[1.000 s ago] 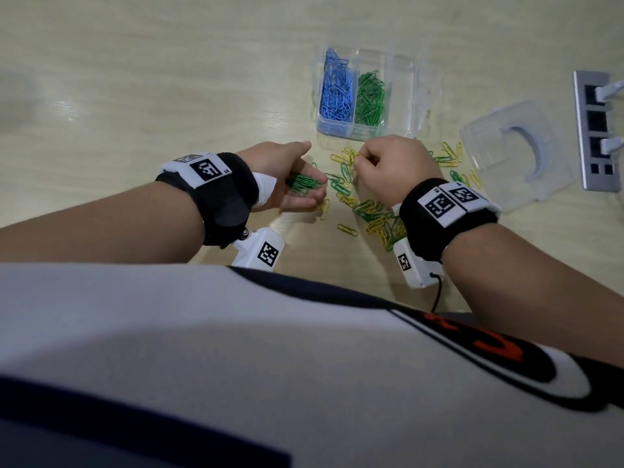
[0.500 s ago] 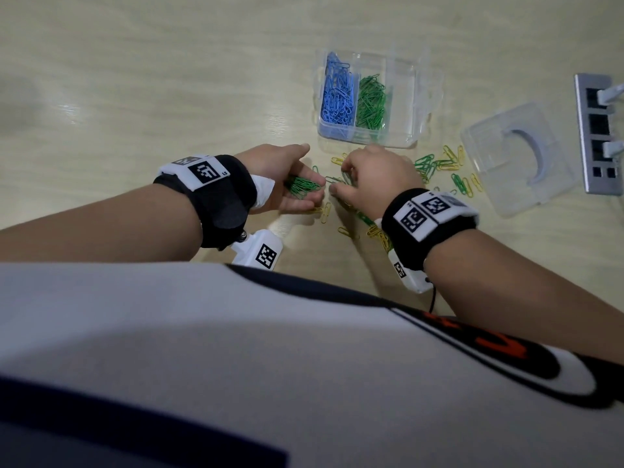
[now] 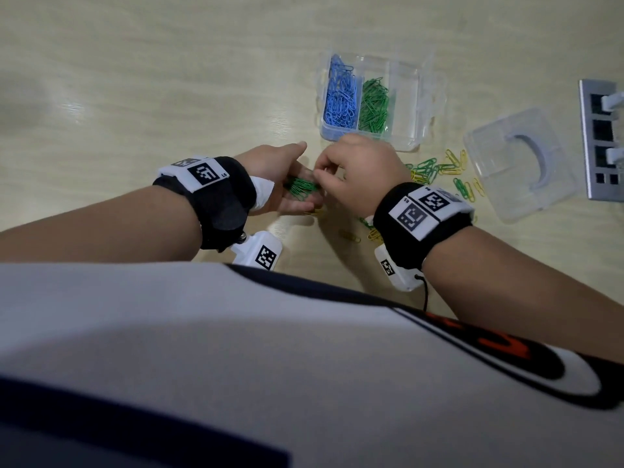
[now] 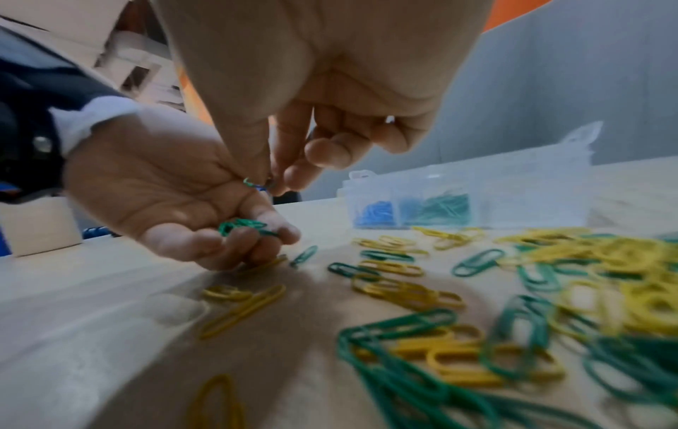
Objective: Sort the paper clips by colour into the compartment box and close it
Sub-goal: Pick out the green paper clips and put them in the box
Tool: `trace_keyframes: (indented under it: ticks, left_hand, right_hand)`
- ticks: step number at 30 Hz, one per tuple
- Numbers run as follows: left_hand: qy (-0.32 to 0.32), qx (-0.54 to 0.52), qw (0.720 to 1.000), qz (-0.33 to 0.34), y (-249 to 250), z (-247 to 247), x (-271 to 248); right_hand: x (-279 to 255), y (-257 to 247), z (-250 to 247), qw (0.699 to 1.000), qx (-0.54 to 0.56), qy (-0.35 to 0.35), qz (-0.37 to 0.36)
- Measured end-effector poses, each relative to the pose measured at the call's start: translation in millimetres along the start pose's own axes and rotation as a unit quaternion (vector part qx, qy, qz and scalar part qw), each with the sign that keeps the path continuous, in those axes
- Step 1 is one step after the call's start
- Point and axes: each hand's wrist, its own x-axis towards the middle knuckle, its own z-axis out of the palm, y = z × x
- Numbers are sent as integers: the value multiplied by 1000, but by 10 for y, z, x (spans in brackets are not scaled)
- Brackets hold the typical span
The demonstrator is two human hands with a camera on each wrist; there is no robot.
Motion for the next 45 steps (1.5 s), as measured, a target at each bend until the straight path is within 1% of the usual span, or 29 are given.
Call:
trace_keyframes:
  ticks: [2, 4, 6, 9, 14, 18, 20, 22, 24, 26, 27, 29, 31, 33, 34, 36, 39, 42, 43, 45]
  left_hand:
    - [4, -12, 1000, 3, -2, -2, -1]
    - [-7, -10, 1000, -2, -6, -28, -4]
    - [-6, -8, 1000, -7, -5, -64, -2]
    - [14, -2, 1000, -8, 5, -119, -2]
    - [17, 3, 1000, -6, 24, -170, -13]
    - [12, 5, 1000, -3, 27, -159, -18]
    - [10, 5, 1000, -2, 28, -142, -12]
    - [12, 4, 1000, 1, 22, -113, -3]
    - [18, -2, 1000, 7, 11, -66, -2]
    - [14, -15, 1000, 11, 3, -10, -17]
    - [8, -17, 1000, 10, 0, 12, -21]
    - [-8, -7, 1000, 5, -2, 28, -25]
    - [-19, -1, 1000, 1, 1, 23, -26]
    - [-20, 2, 1000, -2, -1, 20, -32]
    - [-21, 3, 1000, -3, -5, 20, -35]
    - [-24, 4, 1000, -4, -8, 22, -39]
    - [-26, 8, 1000, -5, -4, 24, -43]
    - [-22, 13, 1000, -2, -1, 24, -44]
    - [-22, 15, 1000, 1, -4, 24, -42]
    - [-24, 16, 1000, 3, -10, 26, -38]
  right_hand:
    - [40, -42, 26, 1000, 2, 8, 2]
    - [93, -23, 62, 999, 4, 13, 37]
    - [124, 3, 111, 997, -30, -16, 69]
    - [149, 3, 174, 991, -84, -55, 86]
    - [214, -49, 184, 983, -128, -96, 84]
    - [152, -35, 153, 979, -126, -131, 91]
    - [105, -21, 114, 985, -94, -113, 88]
    - [51, -40, 72, 995, -11, -63, 83]
    - [-2, -108, 51, 997, 55, -25, 51]
    - [-45, -158, 54, 996, 81, -18, 26]
    - [-60, -153, 65, 996, 84, -10, 27]
    - [-81, -65, 80, 995, 74, 22, 57]
    - [-105, 92, 85, 992, 41, 40, 114]
    - [-132, 236, 98, 987, -1, 12, 160]
    - [-146, 280, 115, 985, -19, -11, 168]
    - [-172, 319, 144, 984, -42, -34, 168]
    - [-184, 332, 156, 985, -57, -29, 160]
    - [-185, 340, 123, 983, -66, -43, 164]
    - [-188, 344, 111, 983, -71, -43, 162]
    - [-193, 355, 84, 983, -71, -23, 166]
